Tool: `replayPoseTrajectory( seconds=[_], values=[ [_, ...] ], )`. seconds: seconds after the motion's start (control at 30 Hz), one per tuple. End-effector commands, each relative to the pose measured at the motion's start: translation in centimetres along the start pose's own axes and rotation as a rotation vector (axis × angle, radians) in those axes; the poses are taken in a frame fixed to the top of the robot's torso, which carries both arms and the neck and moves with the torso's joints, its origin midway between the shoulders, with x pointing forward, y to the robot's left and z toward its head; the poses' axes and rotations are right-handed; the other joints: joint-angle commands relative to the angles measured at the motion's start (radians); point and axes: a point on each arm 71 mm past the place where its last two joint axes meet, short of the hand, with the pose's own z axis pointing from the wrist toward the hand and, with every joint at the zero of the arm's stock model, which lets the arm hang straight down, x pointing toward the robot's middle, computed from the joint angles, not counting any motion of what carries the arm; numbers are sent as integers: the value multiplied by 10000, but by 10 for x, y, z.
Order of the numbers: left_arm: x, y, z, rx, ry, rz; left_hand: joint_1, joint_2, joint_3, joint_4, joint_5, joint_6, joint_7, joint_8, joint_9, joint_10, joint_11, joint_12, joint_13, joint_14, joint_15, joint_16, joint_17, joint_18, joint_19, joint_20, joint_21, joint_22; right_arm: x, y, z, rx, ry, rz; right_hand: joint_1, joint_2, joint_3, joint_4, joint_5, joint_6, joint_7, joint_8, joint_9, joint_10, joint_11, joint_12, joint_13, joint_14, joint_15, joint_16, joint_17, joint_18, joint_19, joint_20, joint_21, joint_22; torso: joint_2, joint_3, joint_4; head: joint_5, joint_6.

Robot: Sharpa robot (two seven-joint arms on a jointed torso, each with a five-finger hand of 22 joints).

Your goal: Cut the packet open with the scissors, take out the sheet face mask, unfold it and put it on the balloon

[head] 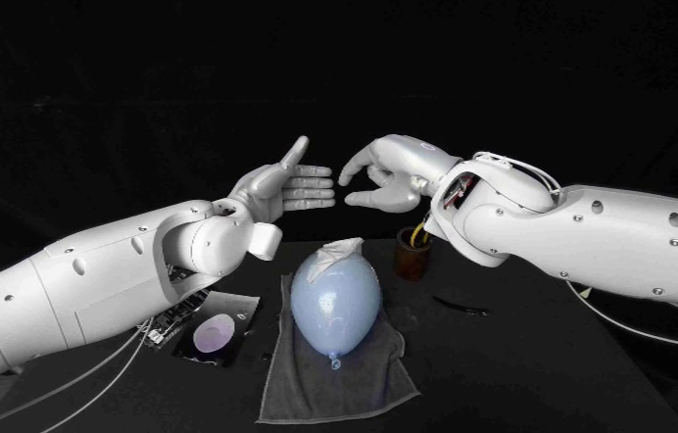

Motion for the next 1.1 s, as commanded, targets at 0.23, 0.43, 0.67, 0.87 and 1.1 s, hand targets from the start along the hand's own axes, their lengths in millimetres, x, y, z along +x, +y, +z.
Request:
replayPoseTrajectory(
  seconds=[0.23, 0.43, 0.67, 0.87, 1.1],
  values=[
    [-25, -4, -10, 641, -310, 219, 1115, -27, -379, -5, 18, 11, 346, 75, -29, 72, -58, -42, -1, 9, -50, -106, 43, 146, 48, 24, 34, -2, 21, 4, -16, -675, 254, 727, -133, 37, 69, 13, -20, 320, -66, 81, -72, 947, -2, -29, 2457, 1062, 54, 35, 2627, 81, -56, 72, -117, 1252, 11, 0, 2, 133, -265],
    [-36, 4, -22, 689, -473, 179, 1943, -69, -593, -20, 19, 79, 297, 123, -37, 161, -100, -27, -1, 74, -80, -127, 85, 149, 85, 15, 66, 0, 45, -5, -17, -478, 988, 188, -268, -67, 32, 62, -20, 320, -61, -6, -172, 791, -1, -343, 2262, 1052, 58, 17, 2584, 164, -255, 77, -604, 1123, 27, -14, 10, 189, -438],
    [-41, 9, -28, 750, -531, 135, 2406, -70, -730, -32, 19, 121, 272, 150, -43, 226, -124, -18, 1, 120, -99, -130, 115, 151, 118, 8, 91, 2, 67, -14, -11, -247, 1534, -505, -343, -155, 16, 94, -21, 146, -50, -194, -318, 598, 17, -689, 2053, 998, 80, -64, 2387, 214, -398, 98, -930, 1042, 40, -13, 13, 230, -589],
    [-42, 10, -30, 765, -510, 106, 2428, -68, -740, -31, 19, 124, 272, 152, -44, 230, -125, -17, 1, 123, -101, -130, 117, 151, 120, 7, 92, 2, 84, -15, -6, -195, 1944, -748, -370, -204, -5, 106, -21, 61, -35, -280, -381, 565, 28, -735, 2026, 997, 89, -63, 2390, 221, -427, 106, -986, 1031, 52, -22, 9, 277, -690],
    [-40, 11, -30, 751, -471, 84, 2447, -62, -746, -29, 19, 128, 277, 155, -44, 235, -125, -16, 1, 127, -102, -129, 119, 152, 122, 6, 94, 2, 97, -14, -1, -196, 2291, -811, -413, -239, -38, 133, -21, -7, -5, -348, -429, 556, 51, -741, 2022, 1008, 104, -45, 2433, 219, -430, 116, -992, 1034, 42, -16, 8, 332, -780]
  ],
)
